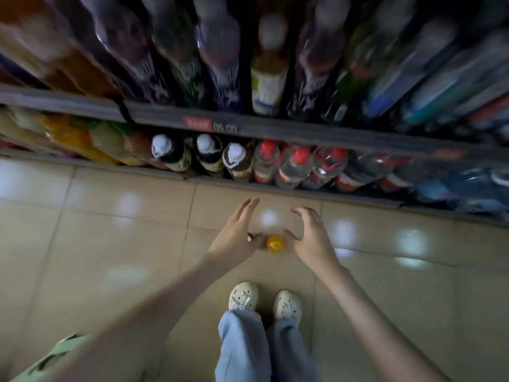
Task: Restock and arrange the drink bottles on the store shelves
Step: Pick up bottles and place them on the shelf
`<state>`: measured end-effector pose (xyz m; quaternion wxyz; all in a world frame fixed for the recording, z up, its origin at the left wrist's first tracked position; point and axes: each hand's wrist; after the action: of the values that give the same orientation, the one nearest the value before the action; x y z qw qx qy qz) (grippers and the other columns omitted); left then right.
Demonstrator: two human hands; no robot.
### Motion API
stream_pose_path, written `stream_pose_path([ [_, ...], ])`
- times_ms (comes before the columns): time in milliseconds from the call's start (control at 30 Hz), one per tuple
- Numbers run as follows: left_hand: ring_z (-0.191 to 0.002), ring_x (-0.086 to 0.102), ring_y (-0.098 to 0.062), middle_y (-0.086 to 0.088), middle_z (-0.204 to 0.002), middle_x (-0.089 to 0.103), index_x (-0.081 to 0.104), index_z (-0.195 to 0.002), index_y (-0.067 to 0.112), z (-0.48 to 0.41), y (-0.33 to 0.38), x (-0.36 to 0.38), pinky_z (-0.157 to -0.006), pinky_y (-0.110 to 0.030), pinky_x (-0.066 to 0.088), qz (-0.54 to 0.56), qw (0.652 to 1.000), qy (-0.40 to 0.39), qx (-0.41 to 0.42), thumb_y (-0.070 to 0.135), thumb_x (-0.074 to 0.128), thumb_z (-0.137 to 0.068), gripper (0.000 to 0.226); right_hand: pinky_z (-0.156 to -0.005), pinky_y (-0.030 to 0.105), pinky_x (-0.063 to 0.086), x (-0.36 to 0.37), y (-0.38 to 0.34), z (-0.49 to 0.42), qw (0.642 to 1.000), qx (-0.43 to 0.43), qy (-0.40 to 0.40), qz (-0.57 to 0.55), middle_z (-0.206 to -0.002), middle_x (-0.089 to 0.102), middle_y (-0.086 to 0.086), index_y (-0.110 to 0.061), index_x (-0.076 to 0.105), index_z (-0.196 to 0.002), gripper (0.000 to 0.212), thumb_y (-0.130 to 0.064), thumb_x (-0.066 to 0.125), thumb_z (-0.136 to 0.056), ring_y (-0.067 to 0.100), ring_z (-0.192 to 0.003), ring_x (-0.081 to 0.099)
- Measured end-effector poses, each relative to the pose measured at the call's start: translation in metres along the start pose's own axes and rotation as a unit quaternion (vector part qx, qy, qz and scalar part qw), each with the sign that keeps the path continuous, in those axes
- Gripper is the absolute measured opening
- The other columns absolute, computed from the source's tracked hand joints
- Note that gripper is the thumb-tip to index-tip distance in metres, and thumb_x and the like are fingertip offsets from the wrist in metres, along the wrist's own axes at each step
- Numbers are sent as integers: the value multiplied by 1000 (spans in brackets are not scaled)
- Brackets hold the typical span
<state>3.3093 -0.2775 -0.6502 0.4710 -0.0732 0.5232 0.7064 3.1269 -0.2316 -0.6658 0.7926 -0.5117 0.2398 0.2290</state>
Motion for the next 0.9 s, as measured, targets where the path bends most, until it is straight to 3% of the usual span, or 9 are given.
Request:
stream_pose_path([
  [100, -134, 38, -26, -8, -147, 36, 35, -144, 12, 21, 107, -88, -105, -31, 33, -50, 996, 31, 74, 17, 59, -91, 59, -92, 24, 37, -97, -99, 16, 998, -42, 53, 0, -131, 51, 8, -10, 49, -131, 50, -16, 68, -86, 24, -119, 51],
  [200, -118, 52, -26, -6, -140, 42, 34, -144, 18, 44, 211, -166, -89, -33, 45, -90, 980, 69, 162, 22, 53, -94, 53, -88, 15, 32, -197, -186, 40, 987, -102, 128, -6, -130, 49, -3, -16, 47, -132, 50, -23, 68, -87, 12, -120, 48],
  [300, -107, 56, -20, -1, -142, 40, 28, -146, 23, 66, 307, -231, -78, -26, 45, -144, 952, 109, 247, 31, 47, -98, 52, -90, 8, 33, -291, -252, 61, 965, -147, 217, -16, -128, 43, -13, -22, 42, -136, 50, -31, 63, -91, 0, -117, 43],
  [400, -114, 56, -18, 1, -141, 43, 34, -143, 20, 87, 395, -284, -89, -25, 44, -149, 903, 174, 363, 31, 48, -97, 49, -89, 5, 36, -378, -303, 78, 917, -221, 331, -15, -126, 42, -13, -20, 41, -137, 52, -27, 63, -91, -2, -114, 44],
  [500, -117, 54, -16, 0, -136, 48, 43, -138, 16, 98, 471, -321, -93, -14, 36, -143, 844, 269, 441, 27, 52, -96, 45, -91, 1, 31, -454, -340, 93, 860, -281, 427, -2, -124, 41, -11, -15, 40, -139, 54, -20, 63, -90, -6, -112, 39],
  [600, -115, 53, -14, -3, -128, 54, 50, -132, 12, 102, 532, -340, -98, -11, 30, -124, 768, 393, 489, 26, 53, -94, 40, -92, 18, 39, -508, -363, 102, 808, -323, 491, 50, -119, 44, -7, -13, 41, -138, 53, -16, 64, -90, 8, -109, 46],
  [700, -120, 48, -22, -11, -129, 51, 52, -129, 9, 93, 573, -350, -103, -23, 34, -111, 709, 488, 496, 26, 51, -93, 39, -92, 31, 41, -544, -374, 100, 762, -345, 537, 110, -123, 48, 6, -11, 40, -138, 56, -14, 65, -89, 19, -112, 44],
  [800, -123, 43, -33, -18, -131, 50, 49, -135, 12, 76, 601, -355, -102, -46, 41, -140, 696, 534, 458, 21, 58, -89, 47, -94, 43, 38, -572, -382, 91, 712, -353, 586, 160, -129, 43, 13, -12, 37, -139, 63, -17, 68, -84, 27, -116, 37],
  [900, -128, 34, -34, -16, -135, 50, 42, -142, 17, 64, 622, -358, -106, -54, 28, -204, 689, 573, 394, 35, 49, -84, 61, -94, 52, 38, -596, -392, 80, 707, -330, 596, 189, -138, 44, 17, -18, 29, -146, 75, -26, 69, -83, 31, -121, 37],
])
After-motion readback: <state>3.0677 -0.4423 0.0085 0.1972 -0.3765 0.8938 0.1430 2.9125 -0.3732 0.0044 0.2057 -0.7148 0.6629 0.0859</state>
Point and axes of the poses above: each hand's wrist, its own z-axis away from the middle knuckle, its own x-axis out of the palm, y = z × x
